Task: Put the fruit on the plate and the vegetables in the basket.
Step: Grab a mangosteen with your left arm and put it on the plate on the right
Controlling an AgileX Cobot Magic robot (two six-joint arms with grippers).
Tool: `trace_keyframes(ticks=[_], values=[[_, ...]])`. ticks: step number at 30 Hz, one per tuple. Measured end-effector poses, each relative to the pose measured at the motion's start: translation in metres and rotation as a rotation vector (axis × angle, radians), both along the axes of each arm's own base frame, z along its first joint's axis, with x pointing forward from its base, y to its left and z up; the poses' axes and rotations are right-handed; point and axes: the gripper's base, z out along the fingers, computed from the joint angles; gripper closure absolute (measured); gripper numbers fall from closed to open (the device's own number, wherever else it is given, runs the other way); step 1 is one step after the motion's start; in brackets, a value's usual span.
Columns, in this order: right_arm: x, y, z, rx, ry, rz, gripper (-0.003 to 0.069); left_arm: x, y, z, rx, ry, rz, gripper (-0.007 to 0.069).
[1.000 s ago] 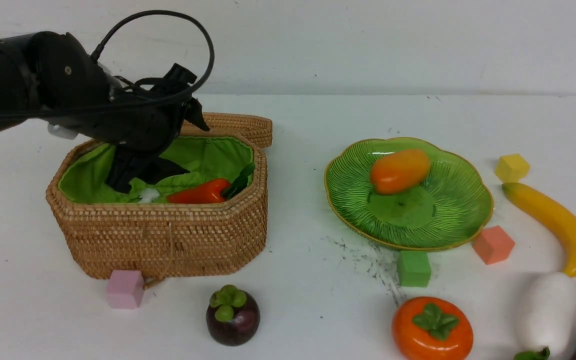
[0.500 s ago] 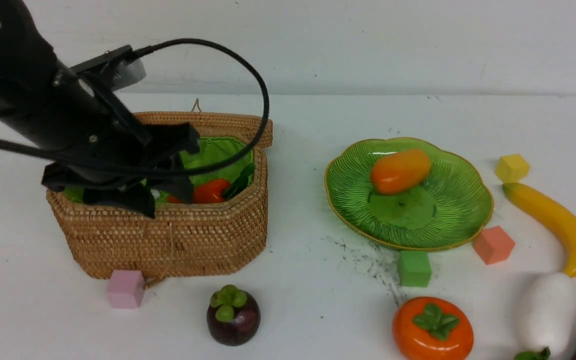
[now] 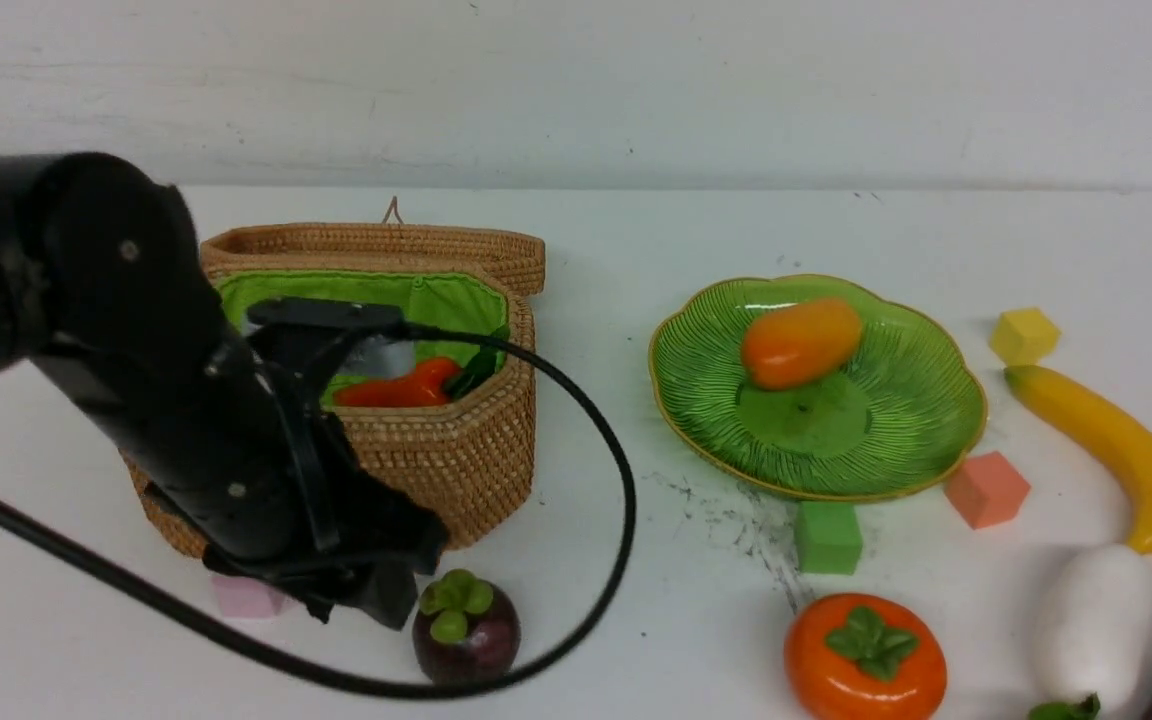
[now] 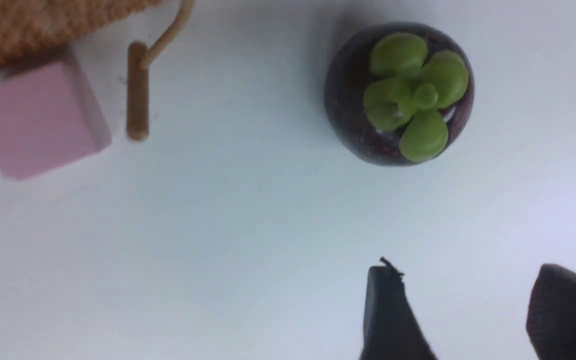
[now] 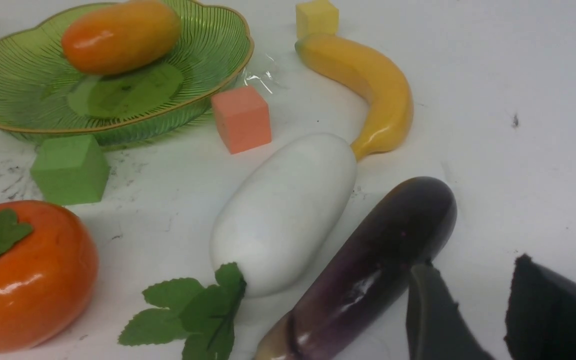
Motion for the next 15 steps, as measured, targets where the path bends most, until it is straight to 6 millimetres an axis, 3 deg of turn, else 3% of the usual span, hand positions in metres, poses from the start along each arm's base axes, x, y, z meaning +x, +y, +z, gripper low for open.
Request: trace_keyframes(ticks=[3,8,9,15], values=[[0.0,0.0,0.0,0.0,0.0,0.0,0.0414,-0.006,-0.028,-0.007,0.064,-0.071,-0.062,0.0165],[0.0,0.0,0.0,0.0,0.0,0.0,0.0414,0.001,-0.045,-0.029,0.139,-0.102,-0.023,0.0034],[0.0,0.0,0.0,0.0,0.0,0.0,0.0414,0.004,-0.049,-0.041,0.184,-0.096,-0.015,-0.0018],[0.0,0.0,0.0,0.0,0.0,0.0,0.0414,0.019,-0.057,-0.076,0.247,-0.089,0.029,-0.0047]])
